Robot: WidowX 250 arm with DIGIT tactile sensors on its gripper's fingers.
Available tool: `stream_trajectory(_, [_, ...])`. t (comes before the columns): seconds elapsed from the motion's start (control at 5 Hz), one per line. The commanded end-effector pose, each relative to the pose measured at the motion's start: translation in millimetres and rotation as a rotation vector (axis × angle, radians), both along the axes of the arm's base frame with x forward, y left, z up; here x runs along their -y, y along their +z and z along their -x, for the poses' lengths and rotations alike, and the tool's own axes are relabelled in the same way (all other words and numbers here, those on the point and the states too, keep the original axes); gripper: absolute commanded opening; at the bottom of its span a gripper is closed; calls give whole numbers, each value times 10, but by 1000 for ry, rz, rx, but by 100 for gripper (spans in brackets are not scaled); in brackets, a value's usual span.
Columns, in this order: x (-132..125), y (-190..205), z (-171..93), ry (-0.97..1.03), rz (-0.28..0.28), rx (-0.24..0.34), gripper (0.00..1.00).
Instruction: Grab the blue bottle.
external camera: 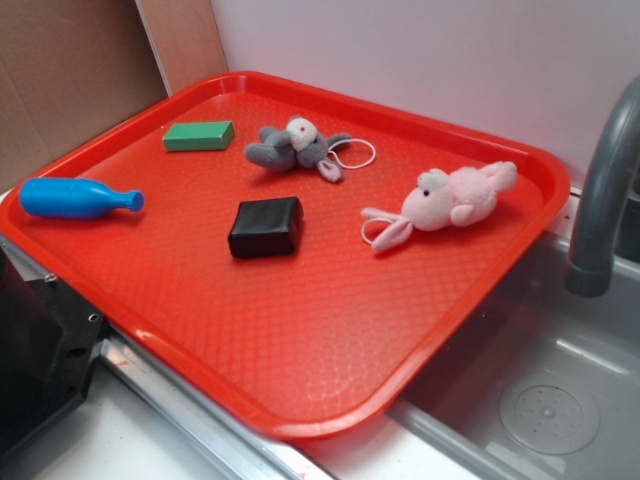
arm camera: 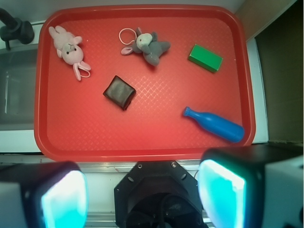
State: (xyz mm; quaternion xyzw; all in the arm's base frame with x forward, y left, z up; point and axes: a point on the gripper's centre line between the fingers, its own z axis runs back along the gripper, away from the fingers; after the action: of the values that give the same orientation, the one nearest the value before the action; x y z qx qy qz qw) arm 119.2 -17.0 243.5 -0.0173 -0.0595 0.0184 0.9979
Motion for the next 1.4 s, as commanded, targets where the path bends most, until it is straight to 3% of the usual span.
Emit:
stream_trajectory(0.0, [0, 0, 0, 0, 0, 0, 100])
stream_trajectory(0.2, [-84, 8, -319, 61, 9, -9, 100])
stream_trajectory(0.4, [-200, -71, -694, 48, -17, -18, 100])
stream_trajectory(0.6, [-451, -516, -961, -201, -22, 32, 100])
stream_trajectory(0.8, [-605, -869, -982, -451, -45, 55, 100])
stream_trajectory(1.0, [-708, -1255, -1030, -708, -84, -72, 100])
stream_trajectory(1.2, [-795, -1721, -931, -796, -99, -191, 100])
